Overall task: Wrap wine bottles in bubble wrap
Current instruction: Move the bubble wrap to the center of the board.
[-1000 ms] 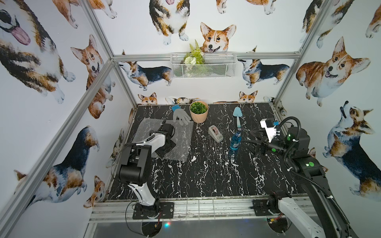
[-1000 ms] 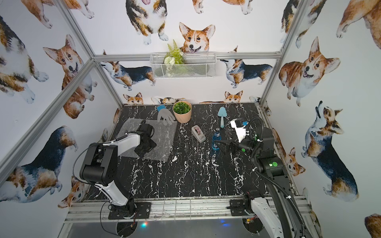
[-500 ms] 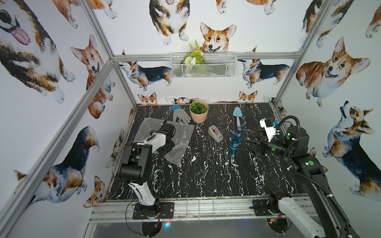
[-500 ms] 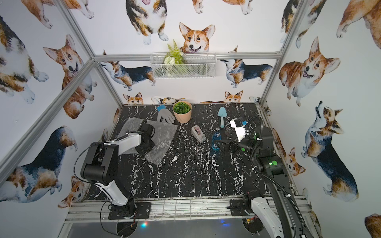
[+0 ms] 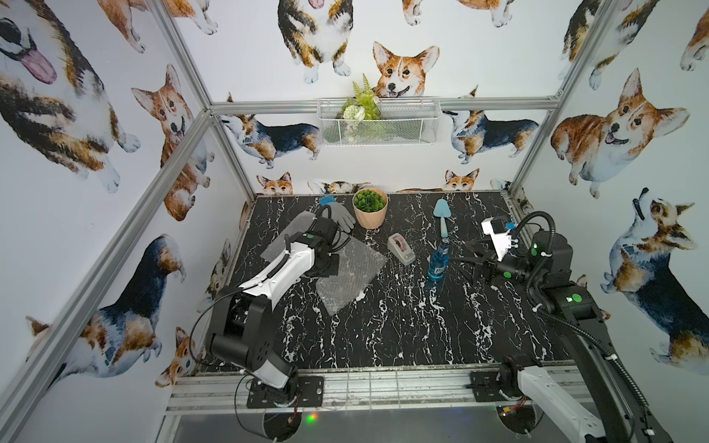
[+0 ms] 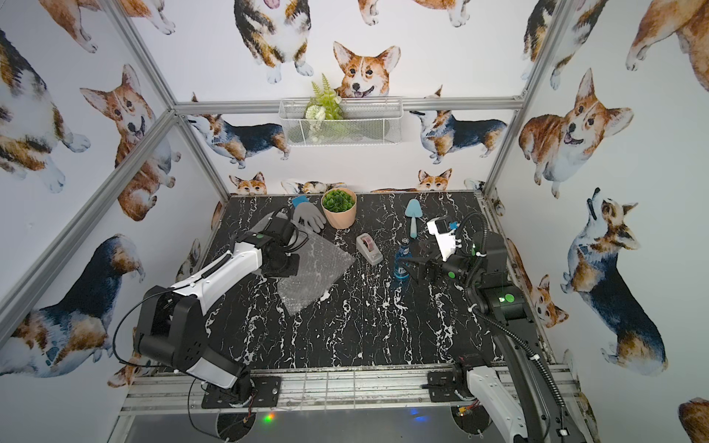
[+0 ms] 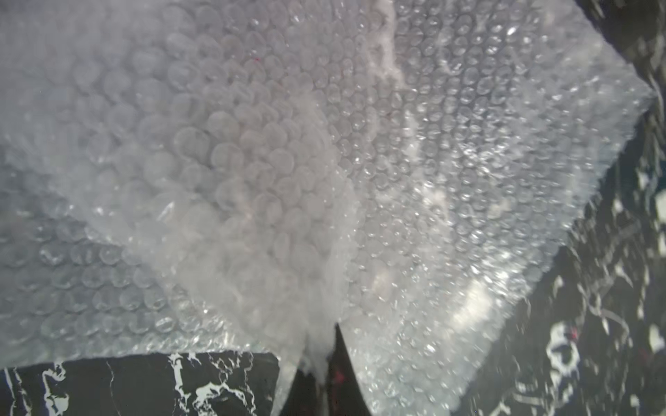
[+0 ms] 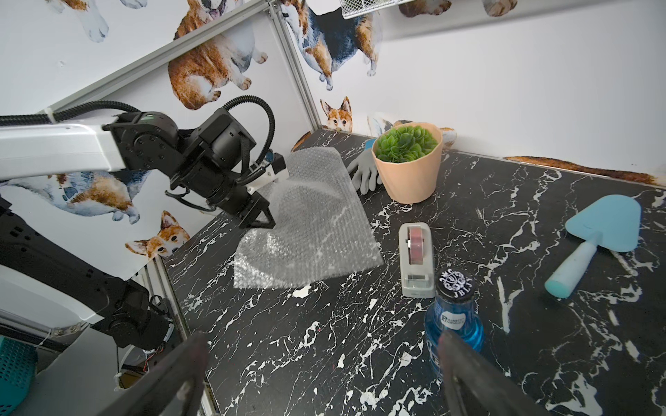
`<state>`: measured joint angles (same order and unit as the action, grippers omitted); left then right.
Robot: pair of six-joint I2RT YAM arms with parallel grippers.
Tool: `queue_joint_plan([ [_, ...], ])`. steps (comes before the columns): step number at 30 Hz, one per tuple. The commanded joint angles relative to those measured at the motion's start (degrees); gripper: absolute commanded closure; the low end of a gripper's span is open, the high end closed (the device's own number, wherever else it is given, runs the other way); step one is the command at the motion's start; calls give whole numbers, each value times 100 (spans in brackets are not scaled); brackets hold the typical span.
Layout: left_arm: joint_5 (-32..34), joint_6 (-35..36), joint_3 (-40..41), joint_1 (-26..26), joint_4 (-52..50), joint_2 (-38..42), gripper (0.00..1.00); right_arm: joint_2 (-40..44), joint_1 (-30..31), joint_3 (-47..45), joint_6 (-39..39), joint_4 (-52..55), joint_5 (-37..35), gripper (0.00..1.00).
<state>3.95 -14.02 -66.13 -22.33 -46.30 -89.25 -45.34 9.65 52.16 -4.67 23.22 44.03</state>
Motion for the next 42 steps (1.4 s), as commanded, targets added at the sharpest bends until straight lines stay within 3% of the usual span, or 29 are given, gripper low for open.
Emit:
queue_joint_plan([
  [1,-516,636,177,-495,-544,310,100,-62,1,108,197,-73,43,0],
  [8,-161,1055,279,-568,-1197,887,99,-89,-5,138,374,70,43,0],
  [12,-379,1195,217,-91,-866,278,97,-119,1,20,306,-125,22,0],
  [14,-384,1059,-3,-97,-690,-23,96,-124,-3,-44,224,-224,15,0],
  [18,-697,924,-26,-148,-278,-278,87,-11,2,-123,247,-127,-197,0],
  [22,-229,1026,10,-94,-361,-679,77,105,-2,-257,384,103,-778,0],
  [25,-150,916,0,-32,-213,-736,61,380,1,-645,186,-193,-1520,0],
  [27,-30,867,-89,11,-157,-826,60,506,2,-852,148,-371,-1874,0],
  [34,139,756,-628,116,-251,-1057,48,644,-1,-2120,-75,-2339,-2503,3],
  [39,-541,164,-637,141,-149,-617,36,-157,43,-2618,-805,-3972,-2137,5],
  [42,-1095,-218,-429,150,69,-223,20,-915,251,-2850,-862,-5001,-2220,5],
])
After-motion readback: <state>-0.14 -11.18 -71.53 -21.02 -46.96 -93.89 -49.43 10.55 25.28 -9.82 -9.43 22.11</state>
